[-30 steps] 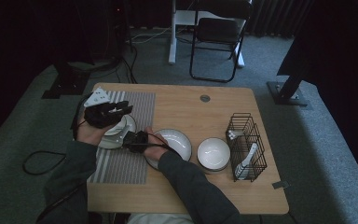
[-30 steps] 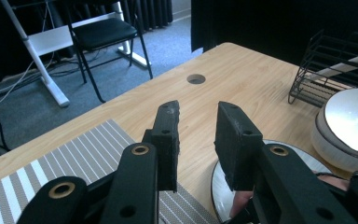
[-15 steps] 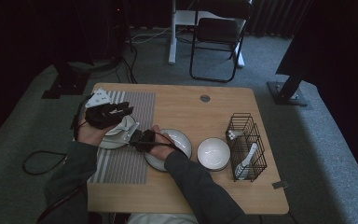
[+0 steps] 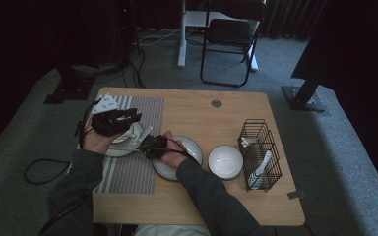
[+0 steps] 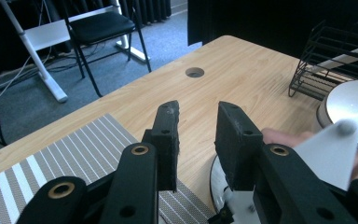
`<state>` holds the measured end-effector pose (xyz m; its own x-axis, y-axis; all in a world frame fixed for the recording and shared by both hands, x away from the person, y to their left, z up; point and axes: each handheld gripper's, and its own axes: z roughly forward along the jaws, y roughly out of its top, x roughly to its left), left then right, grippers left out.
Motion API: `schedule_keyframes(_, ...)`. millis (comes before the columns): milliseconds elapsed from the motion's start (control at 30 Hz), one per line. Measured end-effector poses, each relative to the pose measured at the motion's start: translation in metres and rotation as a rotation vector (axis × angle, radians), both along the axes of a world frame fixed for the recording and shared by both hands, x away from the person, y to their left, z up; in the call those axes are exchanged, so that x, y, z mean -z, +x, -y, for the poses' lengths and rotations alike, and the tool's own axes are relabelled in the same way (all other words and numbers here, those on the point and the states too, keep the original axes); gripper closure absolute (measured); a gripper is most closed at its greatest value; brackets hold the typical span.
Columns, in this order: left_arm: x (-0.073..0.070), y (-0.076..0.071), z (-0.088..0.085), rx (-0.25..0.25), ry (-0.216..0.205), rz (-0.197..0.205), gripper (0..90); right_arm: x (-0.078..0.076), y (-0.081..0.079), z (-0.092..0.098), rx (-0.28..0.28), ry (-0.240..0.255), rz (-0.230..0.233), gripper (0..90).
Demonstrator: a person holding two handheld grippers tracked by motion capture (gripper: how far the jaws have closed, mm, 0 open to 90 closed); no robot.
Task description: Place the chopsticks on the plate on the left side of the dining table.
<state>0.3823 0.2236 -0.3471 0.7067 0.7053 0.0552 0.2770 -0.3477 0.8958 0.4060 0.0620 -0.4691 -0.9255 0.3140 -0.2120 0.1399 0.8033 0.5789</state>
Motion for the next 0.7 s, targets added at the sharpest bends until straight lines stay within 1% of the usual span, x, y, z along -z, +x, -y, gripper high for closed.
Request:
schedule_keyframes(133, 0.000, 0.000, 0.000, -0.001, -0.001, 0.000, 70.0, -0.009, 0.000, 0.009, 0.022, 0.041, 0.001, 74.8)
schedule_keyframes(200, 0.000, 0.001, 0.001, 0.000, -0.003, 0.000, 70.0, -0.014, -0.001, 0.013, 0.030, 0.048, 0.013, 74.8)
schedule_keyframes(333, 0.001, 0.001, 0.002, 0.003, 0.000, -0.003, 69.8, -0.021, -0.005, 0.022, 0.051, 0.067, 0.012, 74.5)
schedule_keyframes(467, 0.000, 0.001, 0.005, 0.006, 0.003, -0.003, 69.6, -0.025, -0.009, 0.032, 0.059, 0.092, 0.001, 74.3)
schedule_keyframes(700, -0.001, 0.002, 0.010, 0.015, 0.009, -0.002, 69.2, -0.028, -0.017, 0.045, 0.078, 0.105, 0.002, 73.7)
